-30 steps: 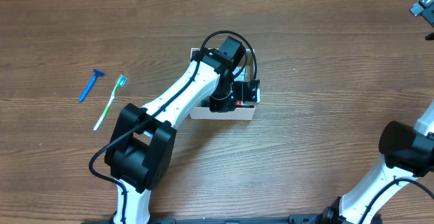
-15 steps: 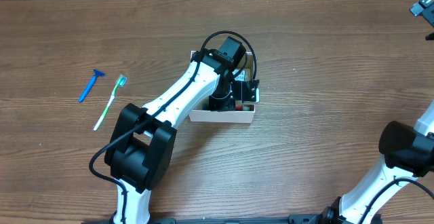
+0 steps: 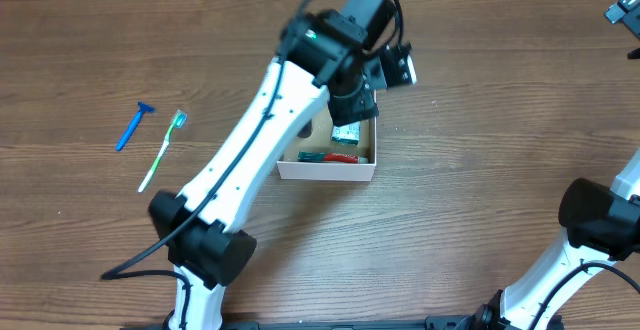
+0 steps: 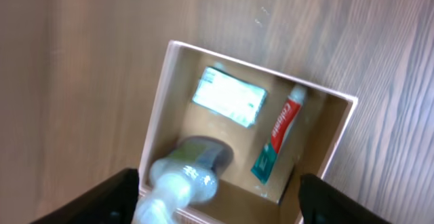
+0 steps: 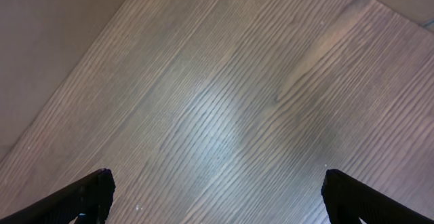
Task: Pack container
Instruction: 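Move the left gripper to the green toothbrush and grasp it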
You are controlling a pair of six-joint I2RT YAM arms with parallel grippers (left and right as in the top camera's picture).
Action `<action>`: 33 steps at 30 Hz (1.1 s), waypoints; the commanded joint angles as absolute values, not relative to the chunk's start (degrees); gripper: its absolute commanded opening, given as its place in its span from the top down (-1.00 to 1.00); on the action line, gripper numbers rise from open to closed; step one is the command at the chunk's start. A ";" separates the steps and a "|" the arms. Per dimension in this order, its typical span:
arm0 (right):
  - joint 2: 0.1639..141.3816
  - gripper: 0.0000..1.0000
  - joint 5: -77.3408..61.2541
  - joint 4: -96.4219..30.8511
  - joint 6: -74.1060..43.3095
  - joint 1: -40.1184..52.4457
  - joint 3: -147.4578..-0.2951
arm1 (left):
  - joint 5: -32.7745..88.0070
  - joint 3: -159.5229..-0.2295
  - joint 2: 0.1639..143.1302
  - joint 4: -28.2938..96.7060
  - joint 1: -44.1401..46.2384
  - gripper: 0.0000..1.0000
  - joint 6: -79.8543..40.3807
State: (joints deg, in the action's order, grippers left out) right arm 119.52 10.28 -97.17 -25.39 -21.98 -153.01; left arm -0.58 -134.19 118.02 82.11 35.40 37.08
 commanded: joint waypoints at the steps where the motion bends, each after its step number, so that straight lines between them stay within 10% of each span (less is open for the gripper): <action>1: 118.37 -1.00 10.22 -96.99 -25.06 -21.89 -153.69 | -2.59 -145.60 117.30 91.98 27.57 -0.98 18.76; 13: 118.37 -1.00 10.22 -96.99 -25.06 -21.89 -153.69 | 9.26 -129.49 117.47 91.70 -11.42 -1.00 3.01; 33: 118.37 -1.00 10.22 -96.99 -25.06 -21.89 -153.69 | 0.99 -90.32 117.58 60.10 -14.28 -0.72 8.14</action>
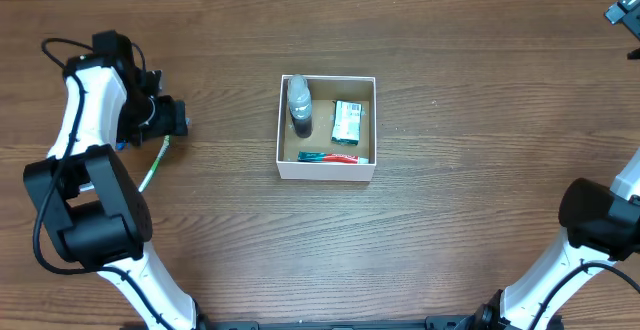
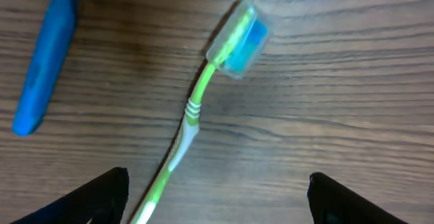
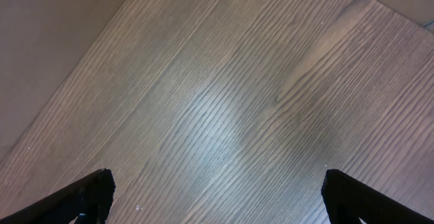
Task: Pack container
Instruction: 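Move the left gripper to the green toothbrush and grasp it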
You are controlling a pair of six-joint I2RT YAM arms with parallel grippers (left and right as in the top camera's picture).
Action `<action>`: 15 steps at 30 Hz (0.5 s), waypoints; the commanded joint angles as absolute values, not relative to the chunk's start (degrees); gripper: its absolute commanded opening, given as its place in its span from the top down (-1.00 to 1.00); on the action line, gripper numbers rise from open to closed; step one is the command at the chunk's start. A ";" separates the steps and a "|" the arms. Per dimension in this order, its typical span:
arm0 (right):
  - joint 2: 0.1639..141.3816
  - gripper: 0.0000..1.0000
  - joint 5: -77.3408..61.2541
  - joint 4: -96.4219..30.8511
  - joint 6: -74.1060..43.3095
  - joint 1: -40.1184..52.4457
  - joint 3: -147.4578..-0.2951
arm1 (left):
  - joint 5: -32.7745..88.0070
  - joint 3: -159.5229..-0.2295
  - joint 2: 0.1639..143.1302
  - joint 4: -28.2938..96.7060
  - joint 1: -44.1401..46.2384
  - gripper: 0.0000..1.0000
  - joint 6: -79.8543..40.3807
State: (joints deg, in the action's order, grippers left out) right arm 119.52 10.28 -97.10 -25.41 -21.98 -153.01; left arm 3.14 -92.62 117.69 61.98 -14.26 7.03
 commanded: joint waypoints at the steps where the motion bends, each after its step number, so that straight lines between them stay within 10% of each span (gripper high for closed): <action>1: 118.37 -1.00 10.22 -96.99 -25.06 -21.89 -153.69 | 0.99 -89.56 117.64 59.22 -14.28 -0.71 8.14; 15: 118.37 -1.00 10.22 -96.99 -25.06 -21.89 -153.69 | -1.67 -81.10 117.64 50.57 -14.24 -0.53 7.73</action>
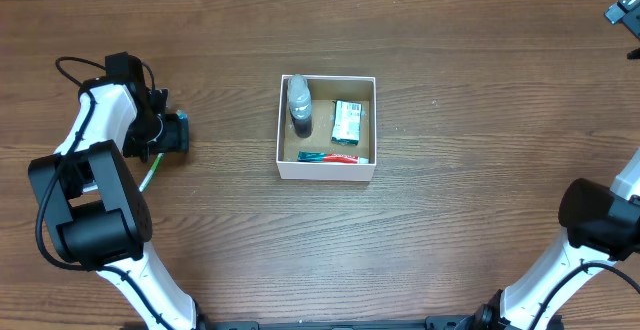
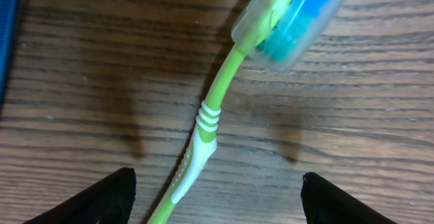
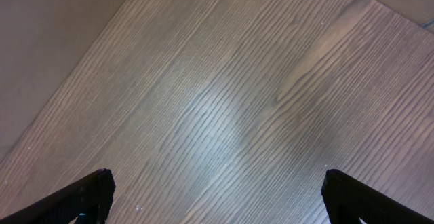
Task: Pack container
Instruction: 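Move the left gripper to the green toothbrush and grasp it, then lower the toothbrush into the box and open the left gripper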
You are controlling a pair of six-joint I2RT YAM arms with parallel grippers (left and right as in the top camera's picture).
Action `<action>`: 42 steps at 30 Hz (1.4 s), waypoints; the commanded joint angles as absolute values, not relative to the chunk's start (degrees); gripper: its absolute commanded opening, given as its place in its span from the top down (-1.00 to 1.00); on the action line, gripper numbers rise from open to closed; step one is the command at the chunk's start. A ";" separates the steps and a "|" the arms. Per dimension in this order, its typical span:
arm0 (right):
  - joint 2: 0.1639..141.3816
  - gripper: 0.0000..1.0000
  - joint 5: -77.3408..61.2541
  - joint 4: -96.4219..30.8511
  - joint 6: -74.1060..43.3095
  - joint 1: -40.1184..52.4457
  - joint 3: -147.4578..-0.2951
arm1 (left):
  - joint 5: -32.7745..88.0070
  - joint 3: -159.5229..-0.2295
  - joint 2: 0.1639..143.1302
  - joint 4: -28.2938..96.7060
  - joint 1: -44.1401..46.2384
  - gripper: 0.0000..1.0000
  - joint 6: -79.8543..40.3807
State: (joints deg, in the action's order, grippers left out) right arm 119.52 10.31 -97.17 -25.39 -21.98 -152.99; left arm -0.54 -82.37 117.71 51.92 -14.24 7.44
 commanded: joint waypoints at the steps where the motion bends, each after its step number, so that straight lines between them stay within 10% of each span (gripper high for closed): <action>1: 118.37 -1.00 10.22 -96.99 -25.06 -21.89 -153.69 | -1.58 -81.03 117.64 50.28 -14.22 -0.47 7.73; 10: 118.37 -1.00 10.22 -96.99 -25.06 -21.89 -153.69 | -0.49 -75.90 117.67 45.89 -14.22 0.06 7.64; 15: 118.37 -1.00 10.22 -96.99 -25.06 -21.89 -153.69 | 0.69 -75.90 117.67 45.58 -14.20 0.74 7.46; 28: 118.37 -1.00 10.22 -96.99 -25.06 -21.89 -153.69 | 10.81 -86.19 117.58 53.67 -11.51 0.92 7.51; 42: 118.37 -1.00 10.22 -96.99 -25.06 -21.89 -153.69 | 13.47 -143.39 117.23 86.59 12.25 0.92 29.39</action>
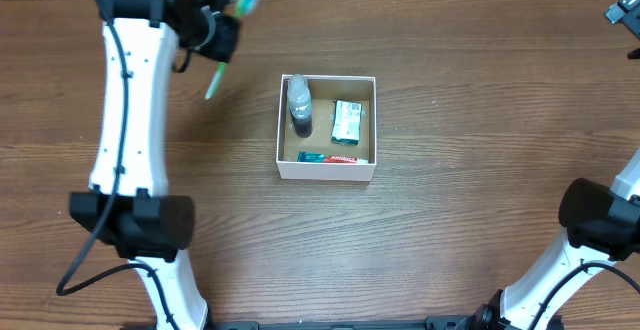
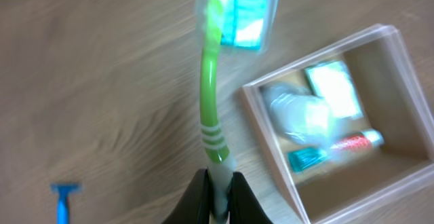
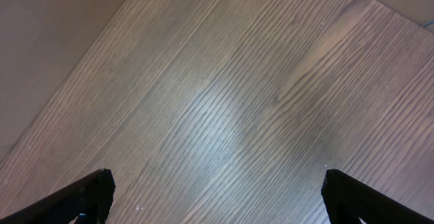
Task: Pack container
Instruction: 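Lower the toothbrush into the box and open the left gripper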
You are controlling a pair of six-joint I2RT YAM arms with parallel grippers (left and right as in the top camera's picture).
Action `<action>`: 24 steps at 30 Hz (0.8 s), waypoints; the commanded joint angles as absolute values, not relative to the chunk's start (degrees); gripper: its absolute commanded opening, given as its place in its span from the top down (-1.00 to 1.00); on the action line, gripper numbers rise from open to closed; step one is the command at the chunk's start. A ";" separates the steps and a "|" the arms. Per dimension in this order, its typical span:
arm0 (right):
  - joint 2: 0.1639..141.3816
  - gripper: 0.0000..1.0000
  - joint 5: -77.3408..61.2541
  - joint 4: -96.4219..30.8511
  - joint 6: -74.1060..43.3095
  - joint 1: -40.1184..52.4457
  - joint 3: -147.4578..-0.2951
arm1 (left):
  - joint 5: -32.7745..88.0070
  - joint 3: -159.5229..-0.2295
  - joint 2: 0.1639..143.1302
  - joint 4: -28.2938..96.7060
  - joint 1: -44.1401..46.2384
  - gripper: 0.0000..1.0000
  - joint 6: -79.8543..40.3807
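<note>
My left gripper point(image 2: 218, 191) is shut on the lower handle of a green toothbrush point(image 2: 210, 108), whose blue bristles sit under a clear cap. Overhead, the toothbrush point(image 1: 214, 82) hangs tilted in the air, left of and beyond the white box point(image 1: 327, 170). In the left wrist view the box point(image 2: 317, 56) lies to the right, holding a clear bottle point(image 2: 298, 112), a small green-white packet point(image 2: 332, 88) and a toothpaste tube point(image 2: 332, 149). A blue razor point(image 2: 64, 200) lies on the table. My right gripper point(image 3: 217, 187) stands open over bare wood, far from all this.
The wooden table point(image 1: 480, 220) runs all round the box. The left arm point(image 1: 130, 120) stretches up the left side of the overhead view and hides the razor there. The right arm's base point(image 1: 600, 220) sits at the lower right edge.
The left gripper was open, low over the toothbrush lying at the table's left. Now it is shut on the handle, with the brush lifted and nearer the box. The right arm has not moved.
First the left gripper was open over the box, just above the clear bottle in it. Then it stood open above the toothbrush at the far left, then lower around it. Now it holds the brush in the air beside the box.
</note>
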State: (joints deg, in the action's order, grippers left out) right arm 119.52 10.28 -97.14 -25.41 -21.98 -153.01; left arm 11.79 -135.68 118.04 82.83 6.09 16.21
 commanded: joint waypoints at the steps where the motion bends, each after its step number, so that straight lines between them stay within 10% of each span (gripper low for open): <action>1: 118.37 -1.00 10.22 -96.99 -25.06 -21.89 -153.69 | 12.93 -144.84 117.23 88.03 14.81 0.92 32.12; 24: 118.37 -1.00 10.22 -96.99 -25.06 -21.89 -153.69 | 11.64 -114.52 117.34 78.43 30.37 0.92 58.30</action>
